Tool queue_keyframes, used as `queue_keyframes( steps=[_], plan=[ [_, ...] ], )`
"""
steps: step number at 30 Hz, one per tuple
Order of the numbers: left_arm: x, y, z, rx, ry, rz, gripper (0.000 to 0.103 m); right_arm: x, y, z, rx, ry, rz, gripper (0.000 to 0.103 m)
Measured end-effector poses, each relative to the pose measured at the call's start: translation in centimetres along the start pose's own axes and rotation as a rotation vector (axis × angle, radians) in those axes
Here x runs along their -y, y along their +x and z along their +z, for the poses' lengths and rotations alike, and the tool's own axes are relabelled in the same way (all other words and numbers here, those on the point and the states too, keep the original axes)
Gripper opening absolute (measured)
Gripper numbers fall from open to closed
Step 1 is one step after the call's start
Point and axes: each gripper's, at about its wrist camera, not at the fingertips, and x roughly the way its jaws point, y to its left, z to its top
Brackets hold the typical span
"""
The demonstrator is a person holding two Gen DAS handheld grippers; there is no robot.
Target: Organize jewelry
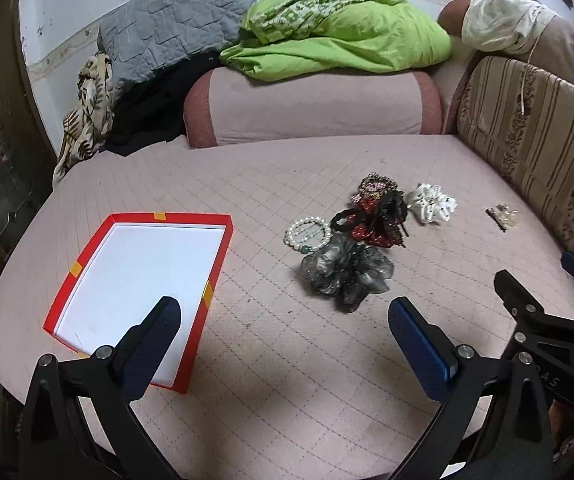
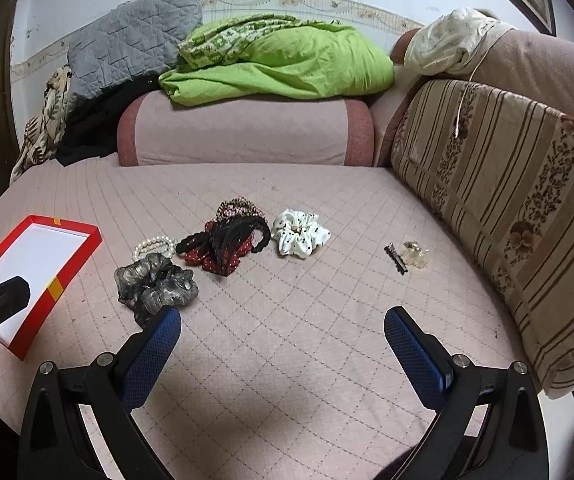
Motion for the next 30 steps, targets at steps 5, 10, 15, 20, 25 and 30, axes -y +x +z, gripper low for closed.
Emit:
queue_keyframes(
  steps=[5,10,15,20,25,30],
  plan=[
    [0.1,-1.0,-0.3,0.006,0.003,-0.011,0.103,0.1,-1.0,0.2,0.019,0.001,-0.009,0.103],
    [0.2,-1.6,-0.5,0.008,0.0,-0.027,0.103,0.2,-1.6,0.4,0.029,0.006,-0.018,0.103],
    [0.3,-2.2,-0.7,0.007,-0.002,-0.053,0.103,0.4,-2.2,0.4,0.042,0.013,-0.027,0.103],
    [0.5,-2.4,-1.0,0.0,0.0,-0.077,0.103,0.5,-2.7,0.5,0.054,0.02,-0.033,0.103],
    [0.7,-2.5,-1.2,0.001,0.004,-0.083,0.103,0.7,-2.8,0.4,0.053,0.028,-0.033,0.103],
    [0.6,-2.4,-1.2,-0.004,0.003,-0.083,0.1,1.0,-2.3,0.3,0.042,0.037,-0.031,0.103]
  ],
)
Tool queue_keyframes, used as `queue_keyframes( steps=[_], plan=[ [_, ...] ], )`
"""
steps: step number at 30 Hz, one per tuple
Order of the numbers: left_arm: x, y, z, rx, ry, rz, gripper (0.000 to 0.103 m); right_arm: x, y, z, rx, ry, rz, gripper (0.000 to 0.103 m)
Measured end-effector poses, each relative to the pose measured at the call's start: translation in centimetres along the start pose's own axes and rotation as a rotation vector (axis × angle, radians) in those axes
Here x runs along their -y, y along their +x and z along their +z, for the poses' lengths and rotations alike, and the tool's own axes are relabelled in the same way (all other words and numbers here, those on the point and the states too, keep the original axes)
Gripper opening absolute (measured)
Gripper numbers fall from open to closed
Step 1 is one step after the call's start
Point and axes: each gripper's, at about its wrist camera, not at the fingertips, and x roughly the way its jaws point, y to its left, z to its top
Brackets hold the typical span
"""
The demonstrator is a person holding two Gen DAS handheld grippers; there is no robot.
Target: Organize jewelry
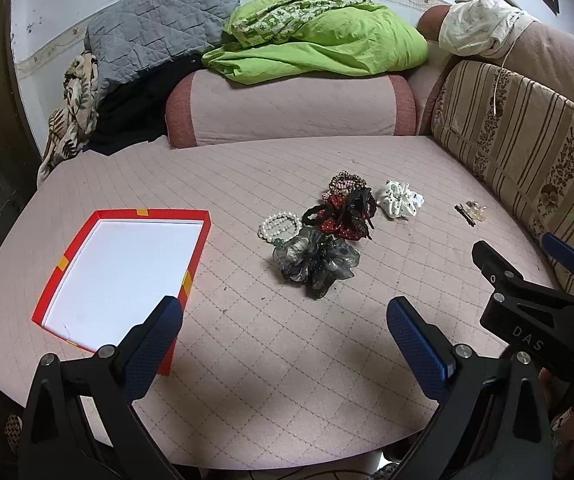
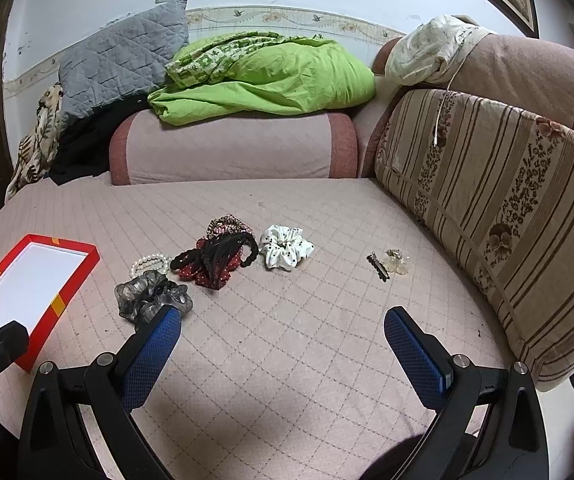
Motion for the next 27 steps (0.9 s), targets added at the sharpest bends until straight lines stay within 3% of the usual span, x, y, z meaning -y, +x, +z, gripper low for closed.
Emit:
queue_keyframes(
  steps=[13,27],
  plan=[
    [0.1,2.9,-0.1,-0.07,0.013,0.005,0.098,0.6,2.5,-0.6,-0.059,0.028,0.012,0.103],
    [-1.3,7.1,-0.2,-0.165,-0.042,0.01,0.098,0.8,5.7,-1.4,-0.13,0.045,0.029,0.103]
  ],
)
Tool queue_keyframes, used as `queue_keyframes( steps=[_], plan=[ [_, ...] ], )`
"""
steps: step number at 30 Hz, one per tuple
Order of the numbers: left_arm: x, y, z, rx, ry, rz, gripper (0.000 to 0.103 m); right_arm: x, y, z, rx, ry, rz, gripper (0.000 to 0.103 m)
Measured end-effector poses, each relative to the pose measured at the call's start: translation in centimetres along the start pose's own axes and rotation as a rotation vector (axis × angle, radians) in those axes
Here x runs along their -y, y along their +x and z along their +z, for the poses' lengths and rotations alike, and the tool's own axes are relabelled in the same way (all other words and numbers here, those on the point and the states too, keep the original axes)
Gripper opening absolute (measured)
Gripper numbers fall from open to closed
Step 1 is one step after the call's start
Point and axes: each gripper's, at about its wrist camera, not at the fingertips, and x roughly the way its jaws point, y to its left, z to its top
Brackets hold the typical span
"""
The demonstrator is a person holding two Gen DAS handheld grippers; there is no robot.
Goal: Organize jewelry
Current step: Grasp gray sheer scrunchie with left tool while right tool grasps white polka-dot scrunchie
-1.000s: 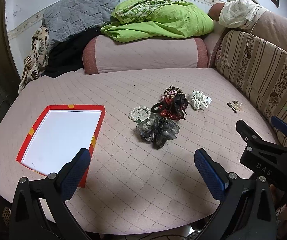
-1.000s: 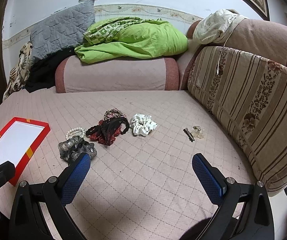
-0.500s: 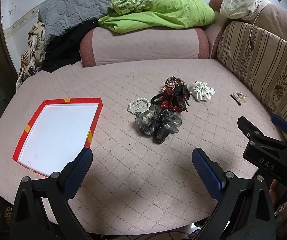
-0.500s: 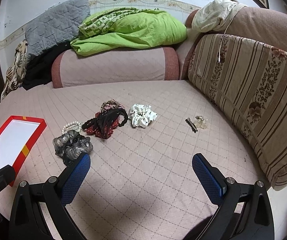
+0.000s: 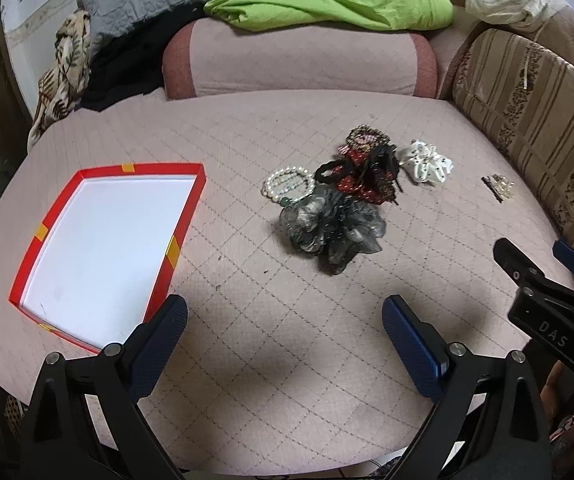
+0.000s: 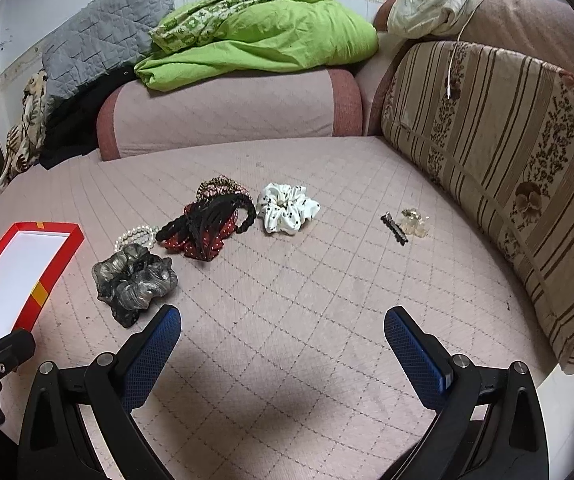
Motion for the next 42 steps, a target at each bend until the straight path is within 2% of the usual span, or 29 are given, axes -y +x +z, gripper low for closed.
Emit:
queue_keyframes(
  steps=[7,15,21,24,29,32,39,41,42],
  plan=[
    [-1.6,2.3,0.4,-0.034,-0.056,-0.003,0.098,0.4,2.1,-0.3,-0.048,0.023,0.015,0.103],
    [-0.9,4.5,1.2,-0.052,-0.024,-0.029,0.098,1.0,4.4,0.2,-0.081,0.035,0.041,0.102],
    [0.0,6.9,2.6,-0.07,0.008,-0.071,0.098,1.0,6.3,2.0,-0.087,0.043,0.112,0.097],
    [0.4,8.5,3.3,-0.085,0.021,-0.079,0.098,0.7,7.4,3.2,-0.087,0.042,0.142,0.091],
    [1.3,10.8,4.6,-0.099,0.045,-0.093,0.098,0.4,10.1,5.1,-0.126,0.08,0.249,0.083],
    [1.7,11.8,5.1,-0.105,0.052,-0.104,0.098,1.0,11.8,6.3,-0.107,0.114,0.203,0.083],
    [2.7,14.1,5.8,-0.127,0.07,-0.129,0.097,2.7,16.7,8.7,-0.123,0.131,0.094,0.083],
    [3.0,14.7,5.7,-0.141,0.077,-0.142,0.086,2.8,17.9,9.0,-0.13,0.126,0.079,0.083],
    [3.2,15.0,5.6,-0.153,0.083,-0.149,0.075,2.8,18.6,9.1,-0.138,0.125,0.078,0.083]
  ],
)
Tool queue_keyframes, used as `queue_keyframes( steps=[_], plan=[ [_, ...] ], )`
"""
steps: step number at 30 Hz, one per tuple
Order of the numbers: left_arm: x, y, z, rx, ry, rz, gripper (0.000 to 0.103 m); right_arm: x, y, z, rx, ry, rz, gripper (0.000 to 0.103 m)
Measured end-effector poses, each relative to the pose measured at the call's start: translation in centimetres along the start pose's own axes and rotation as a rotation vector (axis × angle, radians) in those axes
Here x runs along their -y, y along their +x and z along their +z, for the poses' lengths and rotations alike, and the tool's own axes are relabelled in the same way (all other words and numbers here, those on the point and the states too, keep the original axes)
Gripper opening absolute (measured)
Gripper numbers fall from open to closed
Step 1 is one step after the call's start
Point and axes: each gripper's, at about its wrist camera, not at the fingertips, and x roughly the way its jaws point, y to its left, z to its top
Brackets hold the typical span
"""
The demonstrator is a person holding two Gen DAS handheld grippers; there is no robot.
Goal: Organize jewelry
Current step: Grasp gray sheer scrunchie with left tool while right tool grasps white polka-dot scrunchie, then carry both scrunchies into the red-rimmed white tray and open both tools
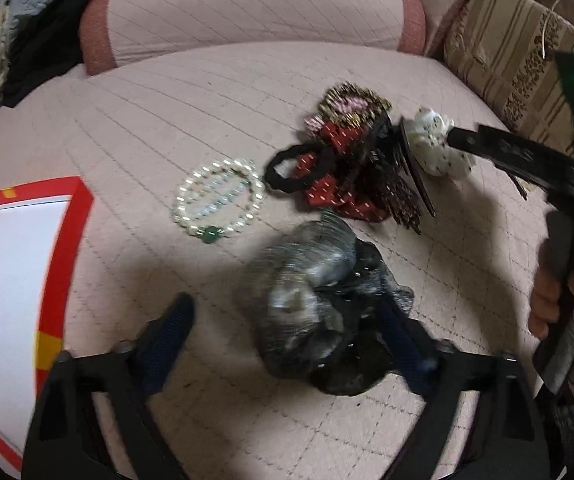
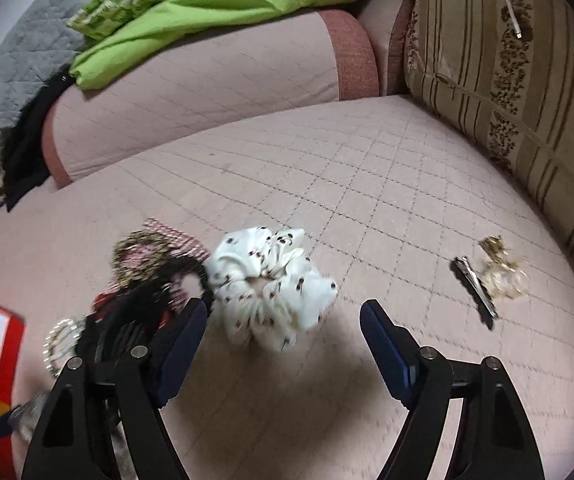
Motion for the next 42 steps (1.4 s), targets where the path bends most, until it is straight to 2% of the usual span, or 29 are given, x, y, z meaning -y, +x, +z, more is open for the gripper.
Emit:
queue_keyframes(
  steps=[1,2,3,5,6,8,16,22,30,37,42],
  plan=[
    [0.2,0.5,0.0,-0.019,0.005,-0.009,0.062,0.0,0.7,0.1,-0.012,0.001,0.003,0.081],
    [0.2,0.7,-0.1,-0.029,0.005,-0.015,0.053,0.0,1.3,0.2,-0.023,0.002,0.006,0.074],
    [0.3,0.9,-0.2,-0.039,0.006,-0.02,0.033,0.0,1.7,0.2,-0.032,0.0,0.005,0.068],
    [0.4,1.0,-0.4,-0.043,0.005,-0.031,0.027,-0.1,2.4,0.1,-0.061,-0.006,0.022,0.03],
    [0.4,0.8,-0.5,-0.032,0.003,-0.033,0.019,-0.1,2.5,0.1,-0.073,-0.007,0.038,0.022],
    [0.3,0.1,-0.7,-0.016,-0.001,-0.036,0.017,-0.1,2.3,-0.1,-0.082,-0.004,0.066,0.016],
    [-2.2,-4.2,-1.3,0.046,-0.091,-0.048,0.016,-0.2,-3.1,-0.6,-0.017,0.002,0.116,0.014],
    [-5.9,-7.6,-2.1,0.103,-0.19,-0.034,0.016,-3.1,-8.1,-1.1,0.029,-0.042,0.171,0.014],
    [-13.3,-10.6,-3.1,0.162,-0.305,0.062,0.016,-11.3,-12.0,-2.8,0.024,-0.202,0.289,0.014],
    [-22.0,-11.1,-2.7,0.173,-0.369,0.213,0.016,-19.6,-11.0,-4.6,-0.049,-0.325,0.396,0.014],
    [-28.1,-9.3,-1.0,0.137,-0.404,0.268,0.016,-25.7,-9.1,-5.8,-0.088,-0.398,0.454,0.014]
  ],
)
